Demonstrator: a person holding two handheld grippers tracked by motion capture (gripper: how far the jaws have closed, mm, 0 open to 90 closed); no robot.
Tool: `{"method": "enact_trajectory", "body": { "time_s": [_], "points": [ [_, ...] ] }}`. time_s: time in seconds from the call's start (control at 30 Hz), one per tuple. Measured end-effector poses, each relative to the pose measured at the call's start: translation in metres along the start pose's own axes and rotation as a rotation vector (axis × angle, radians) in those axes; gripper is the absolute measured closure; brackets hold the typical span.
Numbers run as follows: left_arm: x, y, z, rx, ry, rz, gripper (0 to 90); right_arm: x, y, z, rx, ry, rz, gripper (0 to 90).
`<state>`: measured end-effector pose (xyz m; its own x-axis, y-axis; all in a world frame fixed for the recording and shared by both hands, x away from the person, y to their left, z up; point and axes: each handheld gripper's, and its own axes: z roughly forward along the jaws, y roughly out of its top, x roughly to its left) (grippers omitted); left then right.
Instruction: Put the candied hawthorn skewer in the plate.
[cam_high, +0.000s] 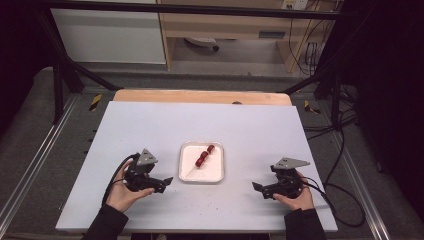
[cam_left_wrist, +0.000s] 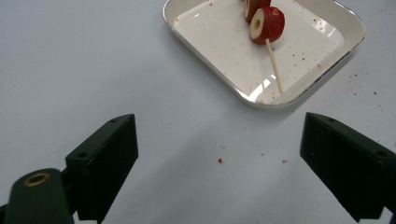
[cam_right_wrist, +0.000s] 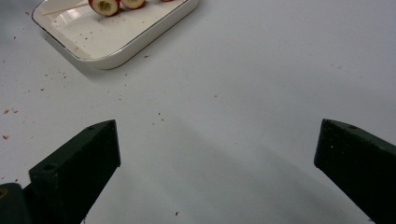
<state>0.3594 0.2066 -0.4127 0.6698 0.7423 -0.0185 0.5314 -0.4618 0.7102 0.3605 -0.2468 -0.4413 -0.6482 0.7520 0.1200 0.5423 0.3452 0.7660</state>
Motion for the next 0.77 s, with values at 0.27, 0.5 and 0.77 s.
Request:
{"method": "enact_trajectory", "body": {
  "time_s": [0.27,0.5,0.77],
  "points": [
    [0.015,-0.034,-0.013,-0.045,0.008,-0.025,11.4,-0.001,-0.004,0.0,0.006,0.004,0.0,1.0],
    [0.024,-0.052,-0.013,-0.048,-0.001,-0.04,11.6,0.0,-0.008,-0.001,0.017,0.003,0.002,0.9],
    [0.027,-0.056,-0.015,-0.05,0.008,-0.044,11.4,-0.001,-0.009,-0.002,0.017,0.006,-0.007,0.9]
  ]
}}
